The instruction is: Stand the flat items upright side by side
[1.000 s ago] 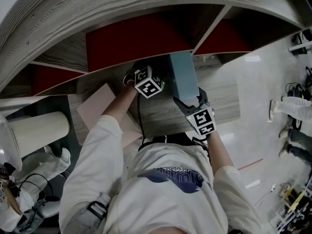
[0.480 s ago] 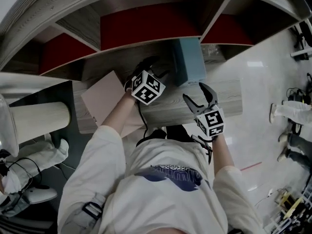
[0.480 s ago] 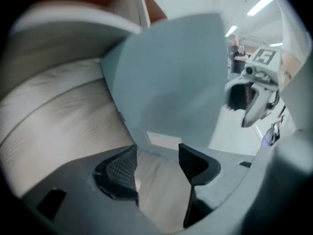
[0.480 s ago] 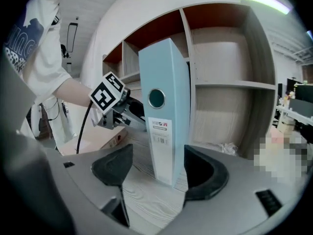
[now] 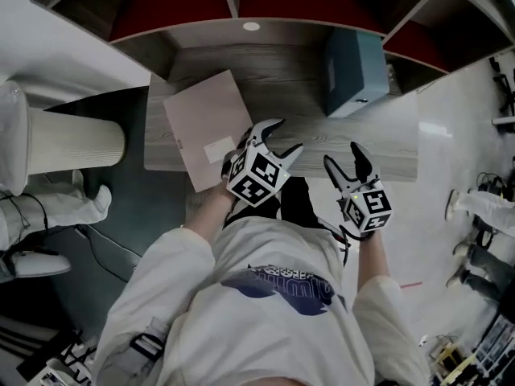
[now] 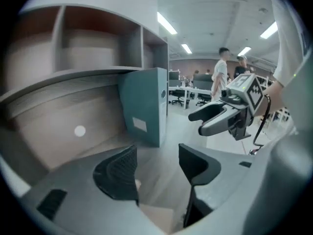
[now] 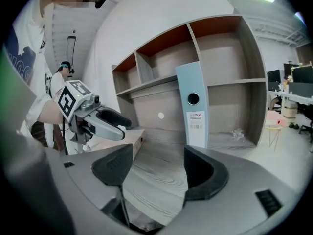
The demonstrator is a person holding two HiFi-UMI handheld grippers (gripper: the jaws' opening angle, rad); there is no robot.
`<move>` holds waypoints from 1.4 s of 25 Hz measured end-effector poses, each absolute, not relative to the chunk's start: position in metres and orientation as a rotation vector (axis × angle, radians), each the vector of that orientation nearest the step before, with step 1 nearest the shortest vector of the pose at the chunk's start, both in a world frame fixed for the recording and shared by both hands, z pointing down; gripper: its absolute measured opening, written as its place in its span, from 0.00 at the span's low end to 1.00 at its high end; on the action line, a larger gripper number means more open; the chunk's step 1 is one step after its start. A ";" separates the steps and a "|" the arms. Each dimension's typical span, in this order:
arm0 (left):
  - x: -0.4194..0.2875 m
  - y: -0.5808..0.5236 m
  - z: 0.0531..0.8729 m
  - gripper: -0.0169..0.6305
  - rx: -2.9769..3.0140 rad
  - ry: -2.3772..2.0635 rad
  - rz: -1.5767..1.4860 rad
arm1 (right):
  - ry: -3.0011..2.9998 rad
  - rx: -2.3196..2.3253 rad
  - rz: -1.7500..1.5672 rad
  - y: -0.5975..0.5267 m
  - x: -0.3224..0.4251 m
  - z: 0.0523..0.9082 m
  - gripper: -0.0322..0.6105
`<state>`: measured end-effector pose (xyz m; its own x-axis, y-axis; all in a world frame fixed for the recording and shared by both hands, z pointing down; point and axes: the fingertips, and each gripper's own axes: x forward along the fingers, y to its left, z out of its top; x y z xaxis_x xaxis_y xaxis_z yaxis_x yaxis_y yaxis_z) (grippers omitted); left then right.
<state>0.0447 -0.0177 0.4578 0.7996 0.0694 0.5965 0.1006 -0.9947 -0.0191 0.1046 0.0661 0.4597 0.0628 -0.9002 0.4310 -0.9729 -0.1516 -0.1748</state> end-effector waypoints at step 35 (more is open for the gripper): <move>-0.284 -0.025 0.540 0.45 -3.386 1.577 -1.120 | -2.491 1.343 0.995 0.004 -0.026 0.479 0.54</move>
